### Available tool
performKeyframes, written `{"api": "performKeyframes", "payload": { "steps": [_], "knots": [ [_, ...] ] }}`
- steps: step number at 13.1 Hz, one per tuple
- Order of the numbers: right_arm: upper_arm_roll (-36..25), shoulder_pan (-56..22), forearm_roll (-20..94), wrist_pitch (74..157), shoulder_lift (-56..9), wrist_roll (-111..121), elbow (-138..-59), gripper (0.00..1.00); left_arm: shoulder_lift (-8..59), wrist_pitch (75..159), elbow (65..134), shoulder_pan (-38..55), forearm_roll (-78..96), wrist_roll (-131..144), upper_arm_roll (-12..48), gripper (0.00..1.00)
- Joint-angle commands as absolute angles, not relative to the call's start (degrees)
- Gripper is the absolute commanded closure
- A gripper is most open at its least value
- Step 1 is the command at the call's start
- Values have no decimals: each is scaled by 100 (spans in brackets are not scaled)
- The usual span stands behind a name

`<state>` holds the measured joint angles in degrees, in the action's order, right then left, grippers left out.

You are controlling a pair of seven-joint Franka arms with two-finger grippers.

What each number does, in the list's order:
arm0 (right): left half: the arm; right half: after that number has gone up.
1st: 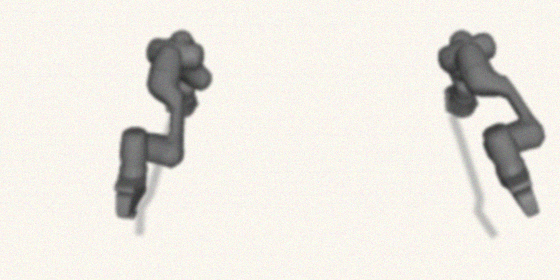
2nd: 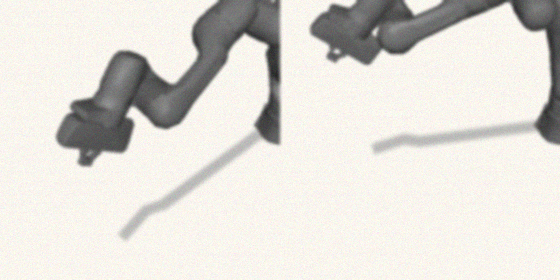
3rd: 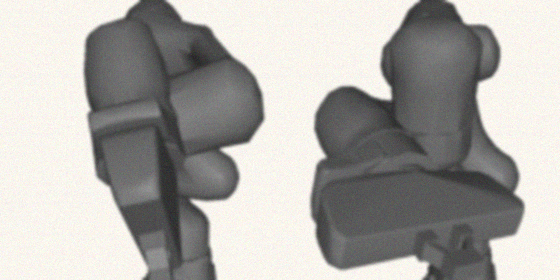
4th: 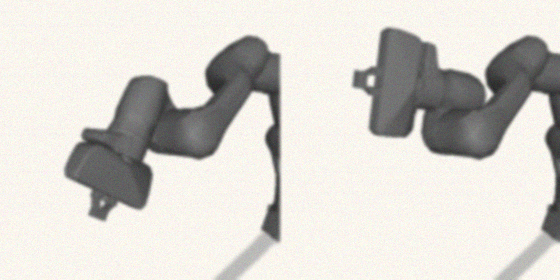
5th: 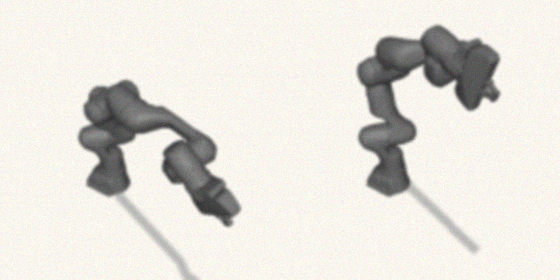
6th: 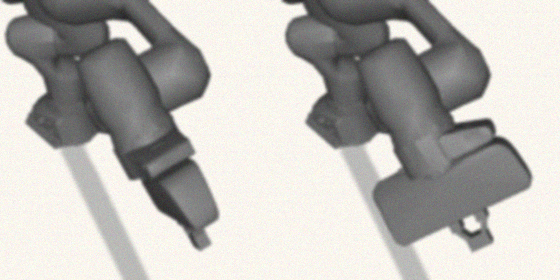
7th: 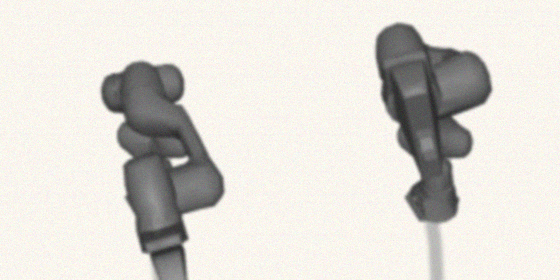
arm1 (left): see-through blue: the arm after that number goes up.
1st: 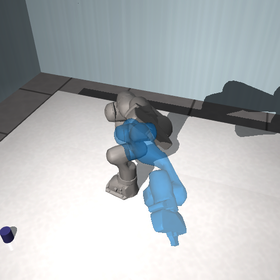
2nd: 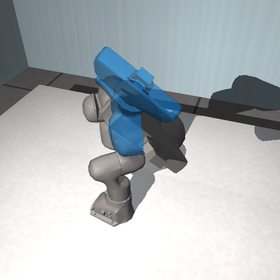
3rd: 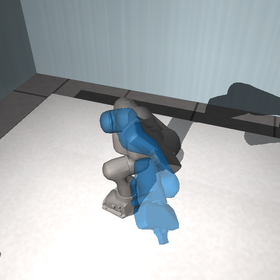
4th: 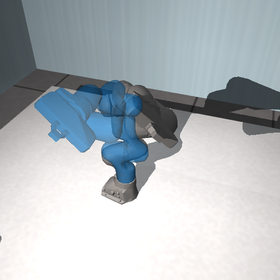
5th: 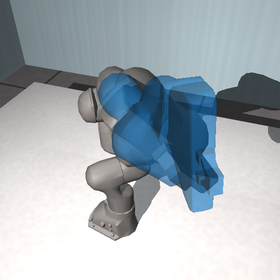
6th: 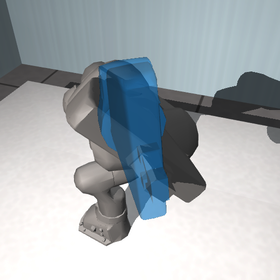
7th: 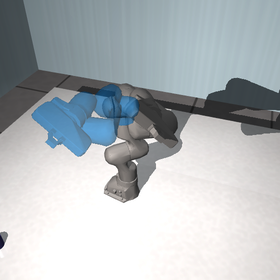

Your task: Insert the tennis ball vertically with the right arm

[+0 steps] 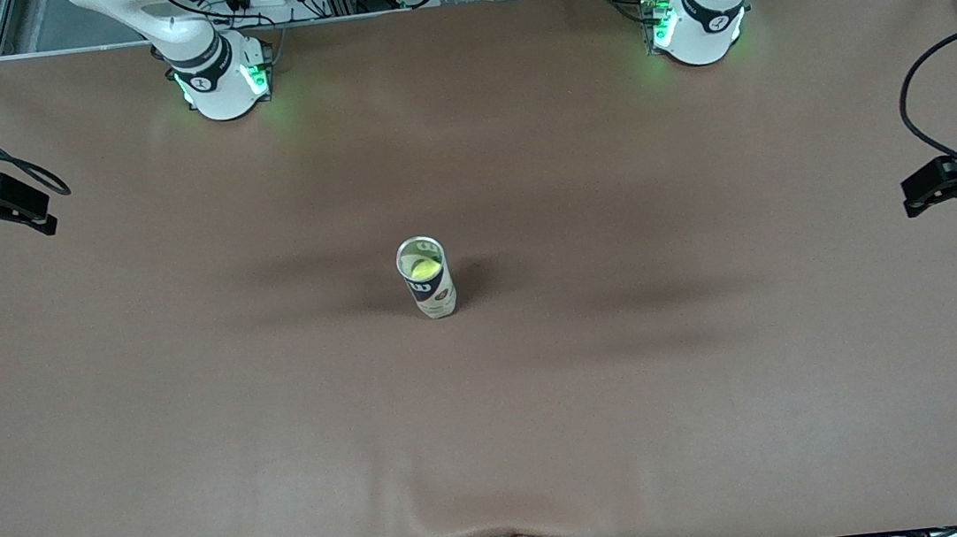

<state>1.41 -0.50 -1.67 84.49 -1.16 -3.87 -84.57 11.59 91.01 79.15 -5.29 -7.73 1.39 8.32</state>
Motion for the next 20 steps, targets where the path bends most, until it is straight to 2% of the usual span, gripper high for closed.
{"api": "performKeyframes", "payload": {
  "steps": [1, 3, 9, 12, 15, 18, 20],
  "knots": [
    [185, 35, -88, 8376, -149, -369, -8350, 0, 766, 8641, 8007, -185, -686, -17, 256, 0],
    [185, 44, -88, 8367, -149, -360, -8350, 0, 598, 8342, 8007, 148, -642, -18, -191, 0],
    [185, 44, -88, 8376, -149, -360, -8350, 0, 300, 8051, 8007, 132, 245, 323, -668, 0],
    [185, 44, -88, 8367, -149, -360, -8350, 0, 45, 7893, 8112, 123, 334, 782, -598, 0],
    [185, 44, -88, 8376, -149, -360, -8350, 0, -368, 7893, 8568, 105, 343, 774, -414, 0],
    [185, 53, -88, 8367, -149, -343, -8358, 0, -457, 7901, 8736, 18, 264, 773, 148, 0],
    [185, 53, -88, 8376, -149, -343, -8376, 0, -474, 7927, 8841, 18, 237, 773, 316, 0]
  ]
}}
